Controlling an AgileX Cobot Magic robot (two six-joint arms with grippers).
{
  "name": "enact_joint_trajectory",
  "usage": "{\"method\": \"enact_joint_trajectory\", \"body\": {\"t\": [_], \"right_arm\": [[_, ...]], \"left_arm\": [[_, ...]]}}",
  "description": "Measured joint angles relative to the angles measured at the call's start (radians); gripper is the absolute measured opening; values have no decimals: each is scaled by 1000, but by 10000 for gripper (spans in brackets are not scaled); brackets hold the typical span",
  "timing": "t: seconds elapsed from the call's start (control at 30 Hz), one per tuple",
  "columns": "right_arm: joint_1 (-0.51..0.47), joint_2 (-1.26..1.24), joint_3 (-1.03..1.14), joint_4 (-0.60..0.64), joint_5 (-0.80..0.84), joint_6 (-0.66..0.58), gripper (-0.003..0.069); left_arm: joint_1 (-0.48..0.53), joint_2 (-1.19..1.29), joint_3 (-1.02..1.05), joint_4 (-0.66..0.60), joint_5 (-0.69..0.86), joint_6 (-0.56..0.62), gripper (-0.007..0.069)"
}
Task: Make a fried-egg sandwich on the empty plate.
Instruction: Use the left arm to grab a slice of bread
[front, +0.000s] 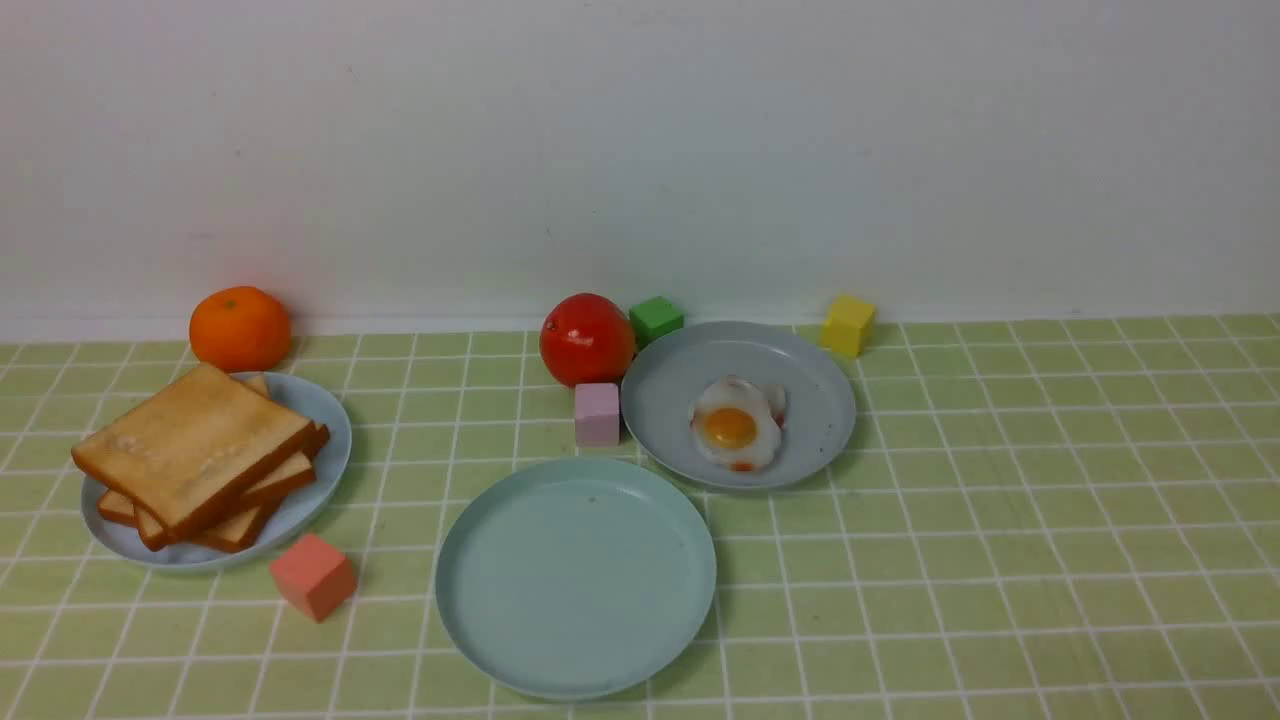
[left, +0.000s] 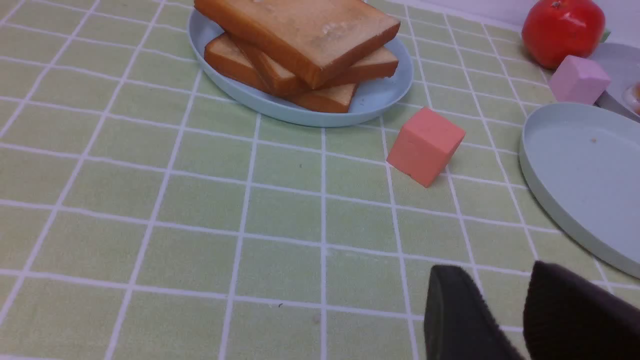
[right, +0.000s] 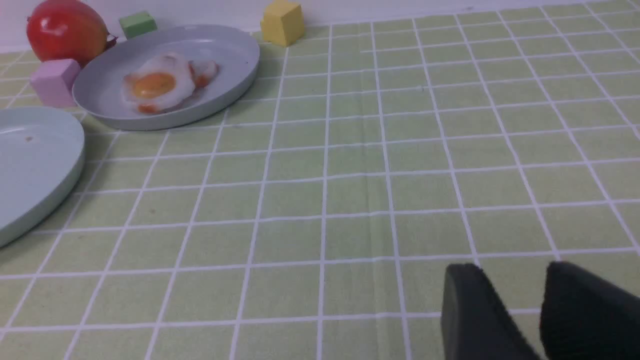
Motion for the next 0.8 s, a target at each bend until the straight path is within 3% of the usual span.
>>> {"method": "enact_joint_trajectory", "body": {"t": [0.4,0.63,0.8], "right_arm": [[0,0,0,0,0,0,232],[0,0,0,0,0,0,232],[0,0,0,0,0,0,232]], "left_arm": [[0,0,0,-16,-49,-8,227],[0,0,0,-396,-290,-232,228],[0,0,-4,-499,-354,-255,233]]}}
